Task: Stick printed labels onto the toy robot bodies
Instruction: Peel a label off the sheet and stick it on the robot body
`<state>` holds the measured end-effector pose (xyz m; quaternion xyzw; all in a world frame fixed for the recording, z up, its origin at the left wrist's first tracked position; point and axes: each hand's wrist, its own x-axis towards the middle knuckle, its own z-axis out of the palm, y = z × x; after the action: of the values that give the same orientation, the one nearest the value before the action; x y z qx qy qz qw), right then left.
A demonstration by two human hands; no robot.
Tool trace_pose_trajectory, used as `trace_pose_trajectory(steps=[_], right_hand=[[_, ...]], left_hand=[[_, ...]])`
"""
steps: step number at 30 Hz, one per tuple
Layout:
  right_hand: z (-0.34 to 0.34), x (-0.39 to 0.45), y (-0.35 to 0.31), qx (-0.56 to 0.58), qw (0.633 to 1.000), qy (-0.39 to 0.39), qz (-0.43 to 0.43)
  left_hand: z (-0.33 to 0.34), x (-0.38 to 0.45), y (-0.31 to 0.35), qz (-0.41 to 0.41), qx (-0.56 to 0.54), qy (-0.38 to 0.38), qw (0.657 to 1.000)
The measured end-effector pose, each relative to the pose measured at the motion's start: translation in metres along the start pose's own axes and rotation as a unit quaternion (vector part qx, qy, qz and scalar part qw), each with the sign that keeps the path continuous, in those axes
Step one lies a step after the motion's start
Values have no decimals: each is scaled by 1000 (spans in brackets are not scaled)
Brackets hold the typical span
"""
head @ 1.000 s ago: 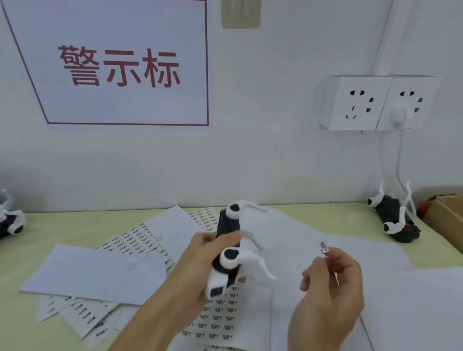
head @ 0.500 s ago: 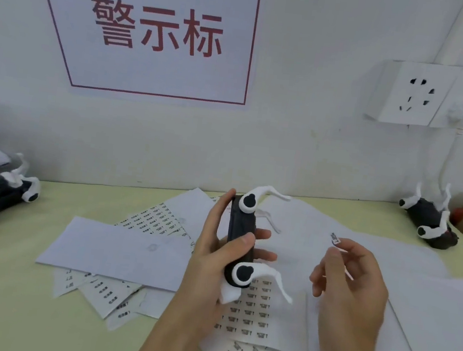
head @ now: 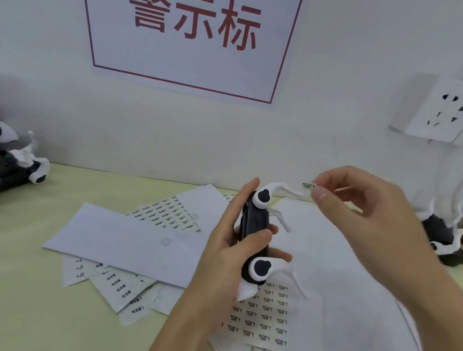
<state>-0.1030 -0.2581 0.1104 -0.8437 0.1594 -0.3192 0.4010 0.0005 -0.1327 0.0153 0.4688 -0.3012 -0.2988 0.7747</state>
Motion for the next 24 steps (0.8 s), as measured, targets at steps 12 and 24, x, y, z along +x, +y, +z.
trace_pose_trajectory(steps=[12,24], right_hand=[[-3,9,5,-119,989,-90,15],[-1,8,4,-176,972,-155,0]], left_hand=[[4,-1,-8,15,64,-18,998],[5,-2,-5,-12,-15,-51,999]])
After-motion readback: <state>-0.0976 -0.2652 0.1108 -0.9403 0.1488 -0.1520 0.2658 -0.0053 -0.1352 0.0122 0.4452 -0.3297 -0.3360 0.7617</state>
